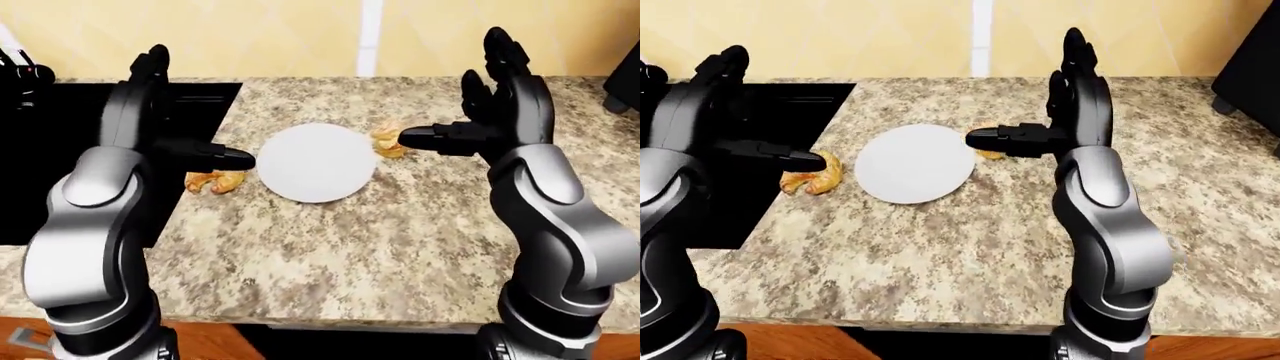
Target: Place the pastries on the plates.
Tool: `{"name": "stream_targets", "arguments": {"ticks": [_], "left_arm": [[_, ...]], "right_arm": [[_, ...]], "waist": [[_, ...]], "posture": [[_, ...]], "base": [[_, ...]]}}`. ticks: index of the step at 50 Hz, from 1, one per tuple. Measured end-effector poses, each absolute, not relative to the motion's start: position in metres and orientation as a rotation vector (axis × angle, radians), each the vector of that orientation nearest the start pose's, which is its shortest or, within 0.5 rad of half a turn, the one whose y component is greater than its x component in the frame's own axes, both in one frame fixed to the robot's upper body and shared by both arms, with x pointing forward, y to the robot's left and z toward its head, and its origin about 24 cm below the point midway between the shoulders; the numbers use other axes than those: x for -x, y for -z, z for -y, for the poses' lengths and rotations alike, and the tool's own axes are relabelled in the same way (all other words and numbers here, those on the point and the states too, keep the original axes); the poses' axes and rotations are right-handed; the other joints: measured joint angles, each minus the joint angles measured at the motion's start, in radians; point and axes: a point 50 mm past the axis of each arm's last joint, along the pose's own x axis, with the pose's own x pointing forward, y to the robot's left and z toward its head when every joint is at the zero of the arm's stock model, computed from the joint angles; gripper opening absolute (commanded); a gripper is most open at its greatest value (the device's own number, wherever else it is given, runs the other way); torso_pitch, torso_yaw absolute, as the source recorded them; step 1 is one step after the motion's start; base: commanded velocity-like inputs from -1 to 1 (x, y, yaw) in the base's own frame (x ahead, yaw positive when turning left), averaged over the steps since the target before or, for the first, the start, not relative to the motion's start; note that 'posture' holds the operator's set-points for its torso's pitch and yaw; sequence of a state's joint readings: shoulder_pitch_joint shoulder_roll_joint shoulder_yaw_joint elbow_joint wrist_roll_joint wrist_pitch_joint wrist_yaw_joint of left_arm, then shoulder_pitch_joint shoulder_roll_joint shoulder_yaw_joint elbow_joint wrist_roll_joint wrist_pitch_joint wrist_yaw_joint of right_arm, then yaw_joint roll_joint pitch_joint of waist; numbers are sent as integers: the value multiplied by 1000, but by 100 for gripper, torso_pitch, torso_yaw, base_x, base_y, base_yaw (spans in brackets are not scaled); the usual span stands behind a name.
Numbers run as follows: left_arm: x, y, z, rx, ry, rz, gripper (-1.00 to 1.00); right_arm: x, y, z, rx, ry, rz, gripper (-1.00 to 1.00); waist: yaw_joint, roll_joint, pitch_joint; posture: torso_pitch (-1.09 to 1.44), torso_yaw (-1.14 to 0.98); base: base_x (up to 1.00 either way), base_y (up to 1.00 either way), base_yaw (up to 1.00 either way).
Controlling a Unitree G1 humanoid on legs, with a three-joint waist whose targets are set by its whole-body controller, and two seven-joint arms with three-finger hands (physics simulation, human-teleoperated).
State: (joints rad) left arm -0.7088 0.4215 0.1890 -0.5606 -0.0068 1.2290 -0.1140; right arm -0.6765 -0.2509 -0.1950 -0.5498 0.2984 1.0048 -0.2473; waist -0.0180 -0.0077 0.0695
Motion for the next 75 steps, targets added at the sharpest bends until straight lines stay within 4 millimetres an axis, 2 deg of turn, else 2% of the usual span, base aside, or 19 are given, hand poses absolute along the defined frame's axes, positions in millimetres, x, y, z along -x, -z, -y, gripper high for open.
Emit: {"name": "stream_targets", "arguments": {"ticks": [1, 3, 6, 8, 14, 20, 24, 27, 40, 45, 52, 58, 65, 69, 75], "left_arm": [[-282, -263, -203, -277, -109, 65, 100], [-279, -263, -207, -298, -121, 55, 100], [-277, -258, -215, -327, -145, 10, 100], [-280, -255, -218, -336, -155, -19, 100], [-305, -246, -209, -366, -106, -66, 100], [-323, -240, -202, -403, -67, -78, 100], [-324, -239, -197, -428, -45, -68, 100], [-325, -237, -194, -440, -27, -74, 100], [-331, -224, -196, -479, -15, -126, 100], [-336, -216, -197, -489, -12, -147, 100], [-339, -209, -200, -501, -14, -166, 100], [-344, -201, -203, -508, -15, -183, 100], [-351, -201, -204, -505, -15, -188, 100], [-354, -202, -202, -509, -5, -180, 100], [-360, -200, -202, -522, -2, -185, 100]], "right_arm": [[-287, -256, 169, -9, 90, 227, 100], [-287, -253, 167, -11, 78, 225, 100], [-288, -248, 165, -12, 63, 201, 100], [-289, -251, 164, -10, 56, 193, 100], [-285, -254, 166, -8, 55, 225, 100], [-283, -256, 171, -7, 77, 223, 100], [-283, -246, 171, -4, 80, 204, 100], [-285, -252, 172, -2, 82, 194, 100], [-284, -249, 175, 6, 91, 197, 100], [-287, -258, 185, 8, 134, 193, 100], [-282, -271, 207, 15, 219, 242, 100], [-288, -266, 217, 38, 256, 212, 100], [-305, -252, 236, 78, 385, 119, 100], [-318, -252, 247, 80, 428, 101, 100], [-326, -255, 255, 97, 464, 103, 100]], "waist": [[-1, 8, -4], [-5, 38, -18], [12, 12, -17], [23, 3, -17], [37, -20, -24], [37, -18, -27], [34, -11, -30], [33, -2, -29], [28, -2, -31], [26, -1, -24], [29, -12, -30], [31, -18, -32], [31, -19, -31], [31, -14, -34], [31, -13, -39]], "posture": [[0, 0], [0, 0], [0, 0], [0, 0], [0, 0], [0, 0], [0, 0], [0, 0], [0, 0], [0, 0], [0, 0], [0, 0], [0, 0], [0, 0], [0, 0]], "base": [[0, 0, 0], [0, 0, 0], [0, 0, 0], [0, 0, 0], [0, 0, 0], [0, 0, 0], [0, 0, 0], [0, 0, 0], [0, 0, 0], [0, 0, 0], [0, 0, 0], [0, 0, 0], [0, 0, 0], [0, 0, 0], [0, 0, 0]]}}
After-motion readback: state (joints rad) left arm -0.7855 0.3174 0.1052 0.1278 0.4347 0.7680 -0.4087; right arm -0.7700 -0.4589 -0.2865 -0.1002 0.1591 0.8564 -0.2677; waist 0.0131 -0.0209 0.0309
